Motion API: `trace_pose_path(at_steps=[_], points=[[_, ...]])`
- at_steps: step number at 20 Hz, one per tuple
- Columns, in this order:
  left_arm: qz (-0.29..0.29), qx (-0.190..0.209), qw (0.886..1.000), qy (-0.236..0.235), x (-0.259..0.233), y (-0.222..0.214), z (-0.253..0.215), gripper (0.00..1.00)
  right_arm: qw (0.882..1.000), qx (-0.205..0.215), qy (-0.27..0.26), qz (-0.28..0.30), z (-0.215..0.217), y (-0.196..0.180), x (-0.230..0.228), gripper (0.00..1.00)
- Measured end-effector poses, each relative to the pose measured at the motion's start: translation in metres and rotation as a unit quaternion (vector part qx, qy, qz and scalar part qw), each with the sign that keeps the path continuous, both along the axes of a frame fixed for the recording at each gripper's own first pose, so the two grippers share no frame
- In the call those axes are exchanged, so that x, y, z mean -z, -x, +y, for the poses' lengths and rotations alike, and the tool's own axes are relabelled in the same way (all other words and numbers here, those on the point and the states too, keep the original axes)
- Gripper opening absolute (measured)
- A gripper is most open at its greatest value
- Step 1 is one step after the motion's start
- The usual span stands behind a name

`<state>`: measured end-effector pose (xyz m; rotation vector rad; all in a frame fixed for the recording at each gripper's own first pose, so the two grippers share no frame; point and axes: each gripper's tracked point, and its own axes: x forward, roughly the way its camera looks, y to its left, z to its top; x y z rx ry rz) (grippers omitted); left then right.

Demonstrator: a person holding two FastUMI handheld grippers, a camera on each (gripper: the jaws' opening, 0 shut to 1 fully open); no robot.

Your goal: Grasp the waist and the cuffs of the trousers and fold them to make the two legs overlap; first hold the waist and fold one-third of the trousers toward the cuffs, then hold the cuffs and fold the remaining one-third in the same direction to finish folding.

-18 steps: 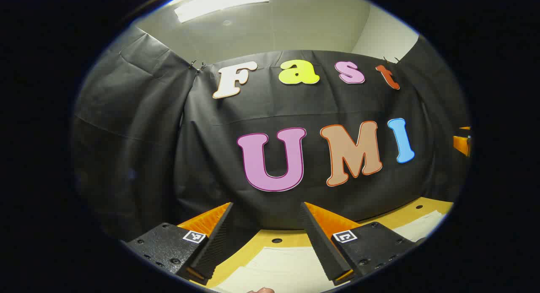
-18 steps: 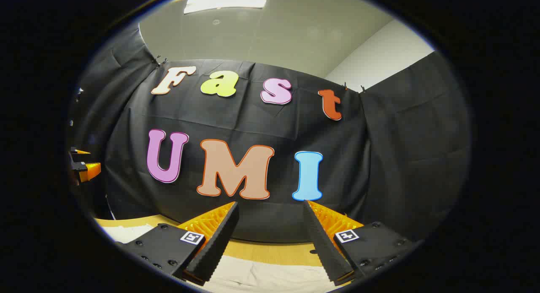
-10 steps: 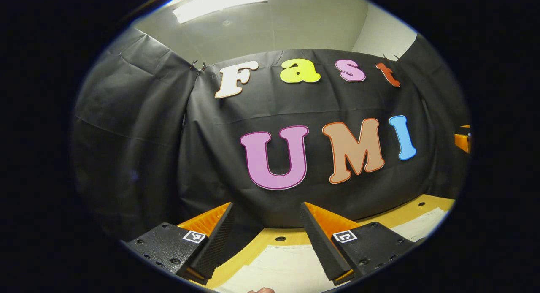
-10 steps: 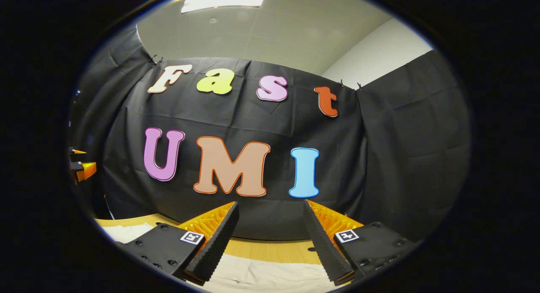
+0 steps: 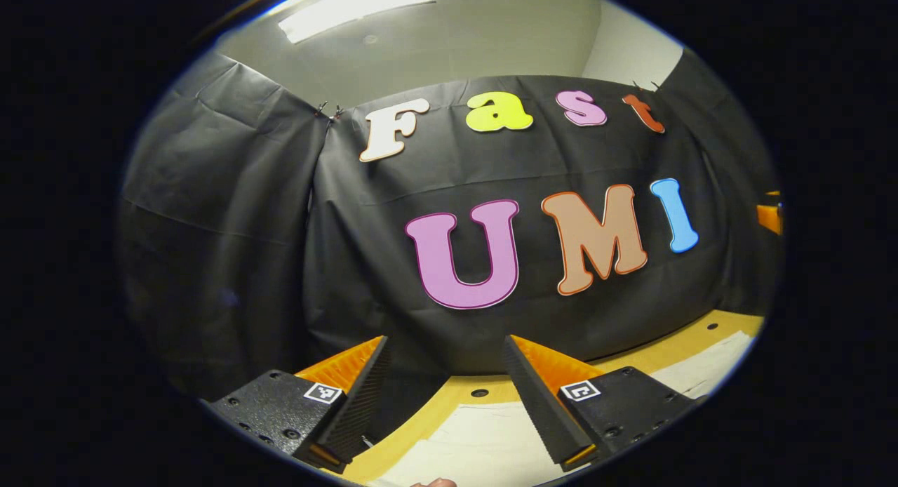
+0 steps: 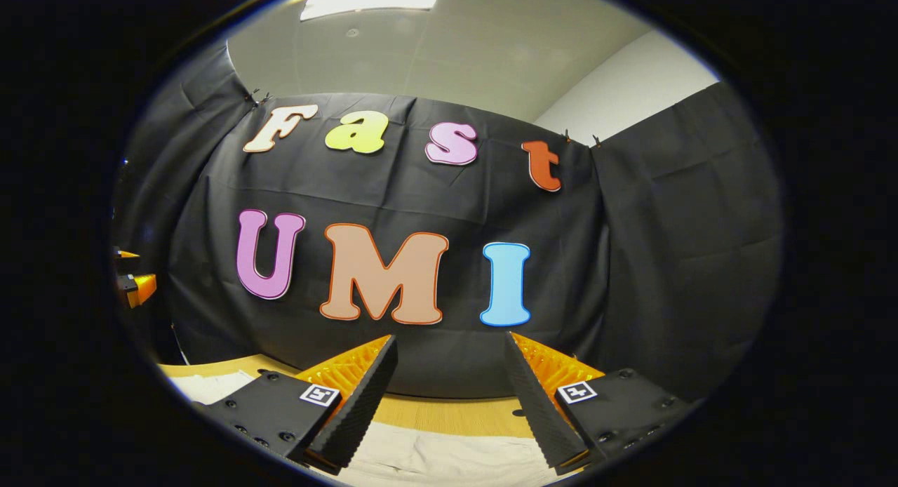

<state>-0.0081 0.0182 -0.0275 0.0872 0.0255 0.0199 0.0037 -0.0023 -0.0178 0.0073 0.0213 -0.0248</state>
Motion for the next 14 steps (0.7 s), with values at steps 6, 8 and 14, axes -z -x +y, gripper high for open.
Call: trace_pose_path(at_steps=[6, 8, 14], points=[[0.036, 0.052, 0.992, -0.105, 0.047, 0.012, -0.006, 0.96, 1.000, -0.002, 0.007, 0.004, 0.006, -0.003, 0.009, 0.96], [0.051, 0.072, 0.985, -0.149, 0.065, 0.020, -0.003, 0.96, 1.000, -0.001, 0.004, 0.008, 0.007, -0.003, 0.014, 0.96], [0.129, 0.134, 0.952, -0.245, 0.149, 0.052, 0.005, 0.96, 1.000, 0.009, -0.001, 0.024, 0.001, 0.003, 0.031, 0.97]])
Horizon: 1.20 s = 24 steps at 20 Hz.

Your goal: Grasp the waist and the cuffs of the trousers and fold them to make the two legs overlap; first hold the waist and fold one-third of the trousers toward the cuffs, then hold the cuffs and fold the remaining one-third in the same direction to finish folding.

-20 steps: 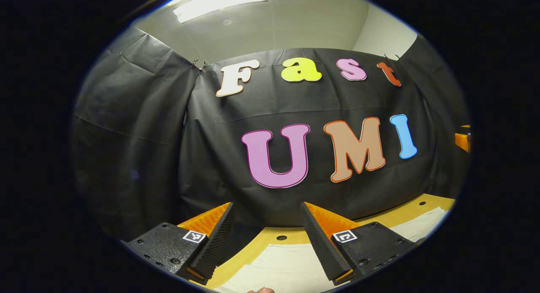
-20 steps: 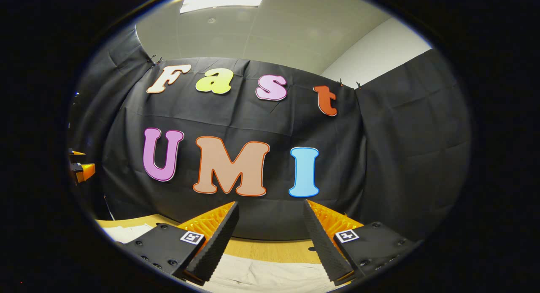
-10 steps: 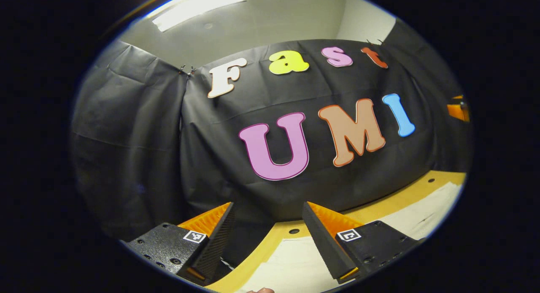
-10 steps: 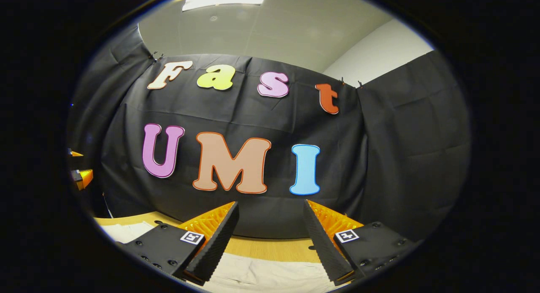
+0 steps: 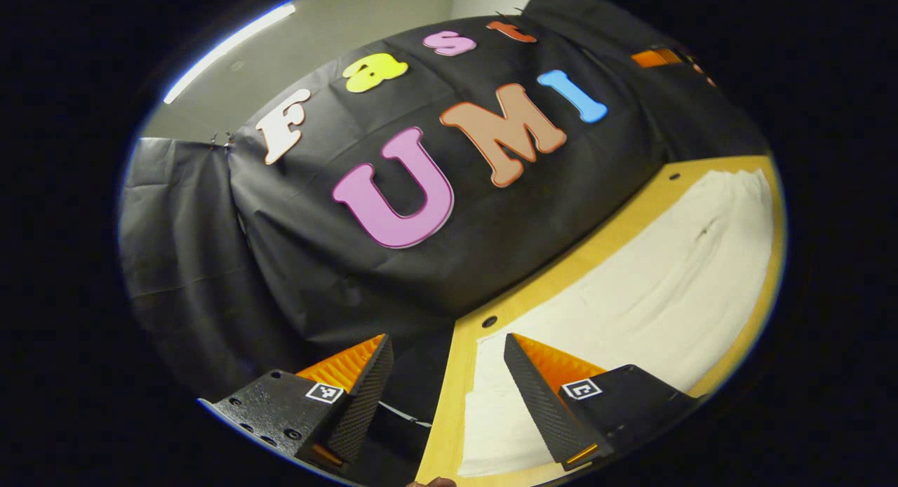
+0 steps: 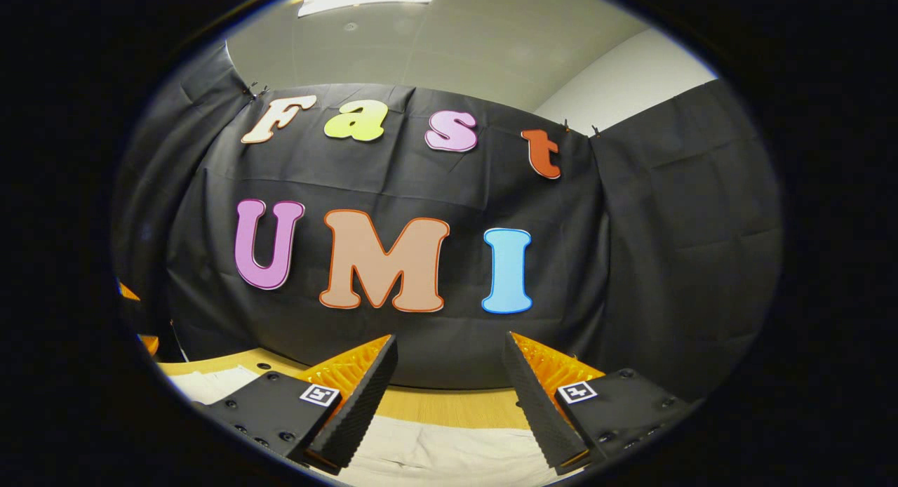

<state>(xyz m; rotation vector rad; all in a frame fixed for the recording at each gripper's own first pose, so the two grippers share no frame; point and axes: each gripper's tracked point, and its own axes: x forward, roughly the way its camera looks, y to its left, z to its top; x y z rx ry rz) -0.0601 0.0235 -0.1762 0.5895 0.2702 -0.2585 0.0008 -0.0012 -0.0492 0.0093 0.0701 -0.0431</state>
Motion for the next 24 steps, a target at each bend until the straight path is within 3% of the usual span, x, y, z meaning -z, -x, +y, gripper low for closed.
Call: trace_pose_path(at_steps=[3, 7, 10, 15, 22, 24], points=[[0.037, 0.055, 0.996, -0.067, 0.041, 0.023, 0.001, 0.96, 1.000, 0.006, 0.002, 0.007, -0.006, 0.007, 0.006, 0.97], [0.093, 0.117, 0.982, -0.117, 0.089, 0.049, 0.000, 0.96, 1.000, 0.020, -0.001, 0.024, -0.020, 0.019, 0.022, 0.97], [0.133, 0.171, 0.963, -0.160, 0.119, 0.065, 0.001, 0.96, 0.999, 0.031, -0.001, 0.025, -0.030, 0.023, 0.024, 0.97], [0.174, 0.245, 0.922, -0.242, 0.168, 0.102, 0.017, 0.96, 0.999, 0.047, 0.000, 0.020, -0.046, 0.028, 0.024, 0.97], [0.203, 0.294, 0.890, -0.282, 0.193, 0.112, 0.020, 0.96, 0.998, 0.047, 0.004, 0.028, -0.055, 0.037, 0.029, 0.97], [0.204, 0.310, 0.882, -0.289, 0.197, 0.112, 0.018, 0.93, 0.998, 0.048, 0.011, 0.025, -0.058, 0.037, 0.027, 0.97]])
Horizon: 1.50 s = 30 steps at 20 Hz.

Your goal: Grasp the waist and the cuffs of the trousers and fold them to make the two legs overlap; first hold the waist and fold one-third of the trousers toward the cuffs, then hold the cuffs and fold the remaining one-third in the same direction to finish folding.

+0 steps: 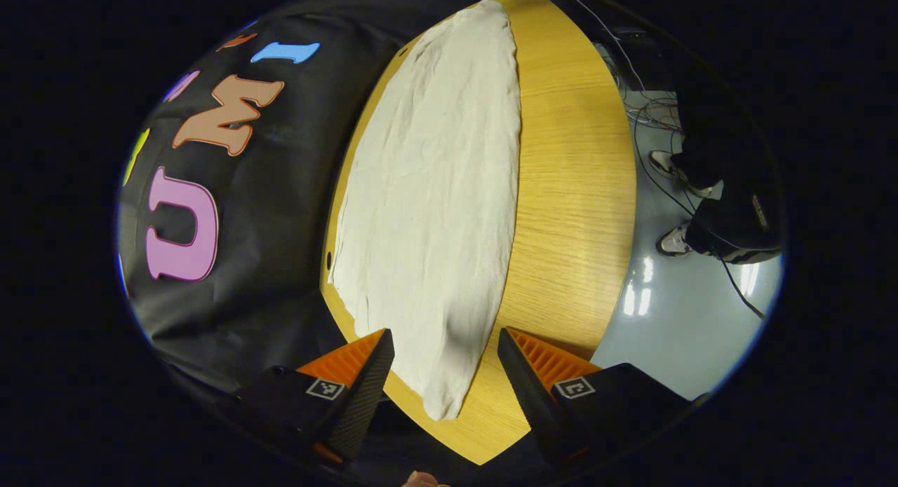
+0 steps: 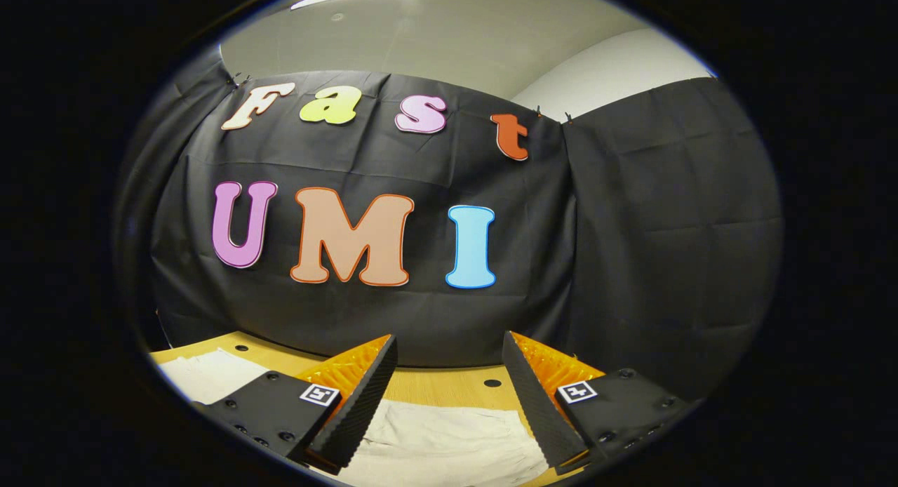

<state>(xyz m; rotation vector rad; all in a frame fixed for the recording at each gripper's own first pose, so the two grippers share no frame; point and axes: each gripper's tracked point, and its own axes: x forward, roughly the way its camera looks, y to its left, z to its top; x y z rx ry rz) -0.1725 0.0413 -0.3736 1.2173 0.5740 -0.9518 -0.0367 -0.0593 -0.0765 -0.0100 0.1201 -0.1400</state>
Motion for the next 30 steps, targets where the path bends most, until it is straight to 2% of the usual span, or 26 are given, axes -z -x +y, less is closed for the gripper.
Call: trace_pose_path(at_steps=[4, 12, 14, 15, 17, 20, 23, 26, 30], points=[[-0.003, 0.017, 1.000, 0.003, 0.006, -0.012, -0.005, 0.90, 1.000, 0.007, 0.013, 0.000, -0.002, 0.004, -0.002, 0.97], [-0.003, 0.025, 1.000, 0.014, 0.017, -0.044, -0.016, 0.90, 1.000, 0.016, 0.021, 0.004, 0.007, 0.006, -0.003, 0.97], [-0.006, 0.027, 0.999, 0.019, 0.025, -0.048, -0.016, 0.79, 1.000, 0.013, 0.023, 0.006, 0.014, 0.006, -0.002, 0.97], [-0.014, 0.032, 0.999, 0.016, 0.027, -0.048, -0.018, 0.63, 1.000, 0.013, 0.025, 0.006, 0.017, 0.007, -0.002, 0.97], [-0.021, 0.039, 0.999, 0.012, 0.029, -0.049, -0.018, 0.44, 0.999, 0.013, 0.031, 0.010, 0.021, 0.010, 0.000, 0.97], [0.011, 0.021, 0.999, 0.023, 0.035, -0.045, -0.019, 0.33, 0.999, 0.018, 0.038, 0.027, 0.024, 0.017, 0.010, 0.97], [0.019, 0.023, 0.999, 0.021, 0.038, -0.045, -0.019, 0.09, 0.997, 0.015, 0.057, 0.055, 0.025, 0.026, 0.025, 0.97], [-0.007, 0.028, 0.999, 0.028, 0.037, -0.046, -0.018, 0.02, 0.989, -0.006, 0.120, 0.087, 0.016, 0.038, 0.042, 0.97], [-0.024, 0.032, 0.999, 0.030, 0.038, -0.046, -0.019, 0.00, 0.956, -0.039, 0.236, 0.168, -0.017, 0.064, 0.092, 0.97]])
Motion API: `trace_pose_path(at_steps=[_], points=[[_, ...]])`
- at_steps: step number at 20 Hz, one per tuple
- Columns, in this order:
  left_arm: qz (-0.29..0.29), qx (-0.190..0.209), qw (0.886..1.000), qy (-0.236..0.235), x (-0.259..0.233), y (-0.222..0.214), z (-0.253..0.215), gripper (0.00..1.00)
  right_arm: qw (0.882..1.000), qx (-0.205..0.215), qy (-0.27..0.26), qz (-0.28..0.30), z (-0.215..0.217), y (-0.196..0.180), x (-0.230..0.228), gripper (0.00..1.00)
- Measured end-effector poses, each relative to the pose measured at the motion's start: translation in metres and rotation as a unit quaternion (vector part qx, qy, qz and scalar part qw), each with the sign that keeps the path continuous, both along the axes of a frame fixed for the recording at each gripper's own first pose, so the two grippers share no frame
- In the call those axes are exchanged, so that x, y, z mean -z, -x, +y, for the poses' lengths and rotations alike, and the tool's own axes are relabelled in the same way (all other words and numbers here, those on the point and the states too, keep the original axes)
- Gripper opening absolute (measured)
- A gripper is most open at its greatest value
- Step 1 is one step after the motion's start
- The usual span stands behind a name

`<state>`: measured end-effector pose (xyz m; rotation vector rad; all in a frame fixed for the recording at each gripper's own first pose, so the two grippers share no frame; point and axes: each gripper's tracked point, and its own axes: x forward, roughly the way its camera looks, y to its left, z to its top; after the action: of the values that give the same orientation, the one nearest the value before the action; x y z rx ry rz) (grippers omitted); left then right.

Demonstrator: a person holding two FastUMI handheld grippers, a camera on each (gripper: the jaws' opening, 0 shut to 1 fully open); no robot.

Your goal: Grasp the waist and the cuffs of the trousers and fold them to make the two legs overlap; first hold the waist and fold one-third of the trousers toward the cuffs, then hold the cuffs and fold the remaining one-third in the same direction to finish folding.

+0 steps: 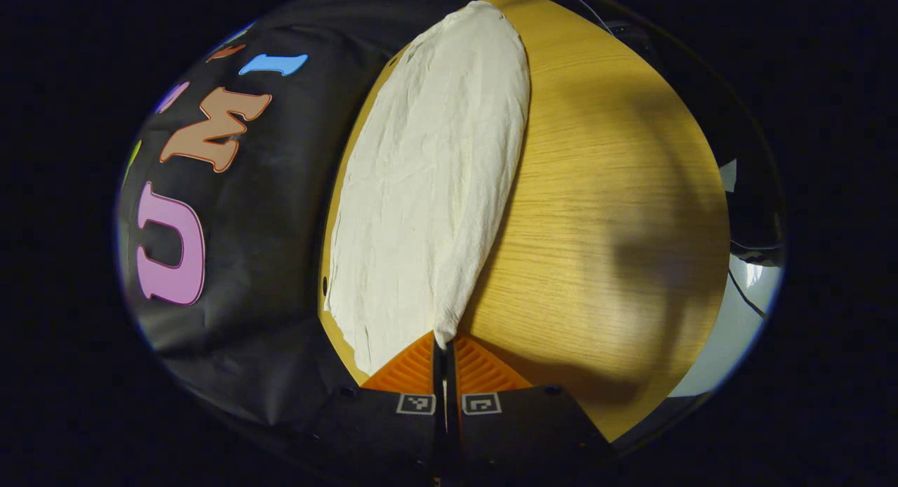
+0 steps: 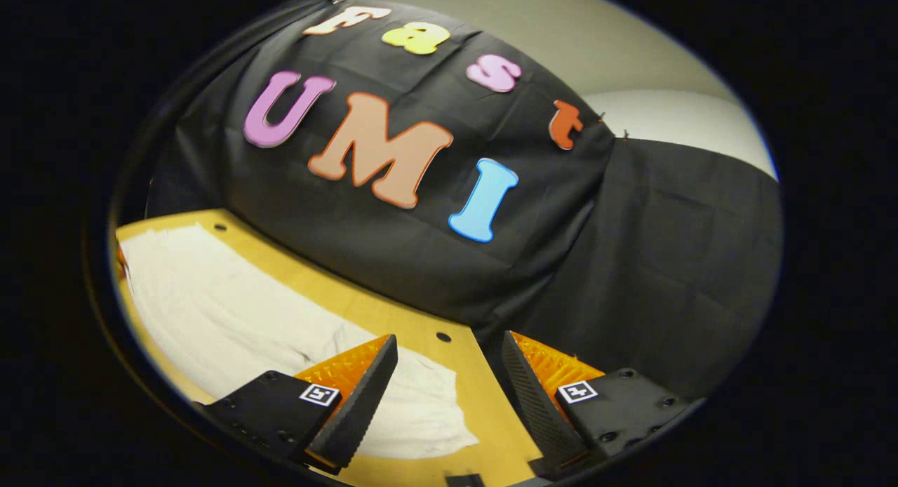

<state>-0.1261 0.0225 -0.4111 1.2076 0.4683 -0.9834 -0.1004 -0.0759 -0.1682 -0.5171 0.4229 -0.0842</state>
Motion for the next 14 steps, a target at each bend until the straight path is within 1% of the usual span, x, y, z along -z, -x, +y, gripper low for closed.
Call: trace_pose_path(at_steps=[1, 3, 4, 8, 9, 11, 14], points=[[0.003, -0.004, 1.000, 0.001, -0.001, 0.001, 0.000, 0.00, 0.999, -0.008, 0.024, 0.023, -0.010, 0.007, 0.015, 0.97], [0.007, -0.008, 1.000, -0.003, 0.001, 0.001, 0.000, 0.00, 0.996, -0.026, 0.054, 0.062, -0.021, 0.020, 0.043, 0.99], [0.008, -0.008, 1.000, -0.007, 0.001, 0.001, 0.000, 0.00, 0.994, -0.035, 0.069, 0.080, -0.027, 0.025, 0.058, 0.98], [0.010, -0.018, 1.000, -0.021, 0.002, 0.000, 0.001, 0.00, 0.979, -0.081, 0.124, 0.139, -0.044, 0.039, 0.108, 0.97], [0.011, -0.024, 0.999, -0.024, 0.002, 0.000, 0.001, 0.00, 0.974, -0.098, 0.139, 0.151, -0.047, 0.039, 0.118, 0.97], [0.011, -0.035, 0.999, -0.031, 0.003, 0.000, 0.000, 0.00, 0.959, -0.137, 0.170, 0.180, -0.052, 0.041, 0.141, 0.98], [0.010, -0.040, 0.998, -0.042, 0.003, -0.001, 0.001, 0.00, 0.930, -0.202, 0.215, 0.220, -0.057, 0.053, 0.174, 0.97]])
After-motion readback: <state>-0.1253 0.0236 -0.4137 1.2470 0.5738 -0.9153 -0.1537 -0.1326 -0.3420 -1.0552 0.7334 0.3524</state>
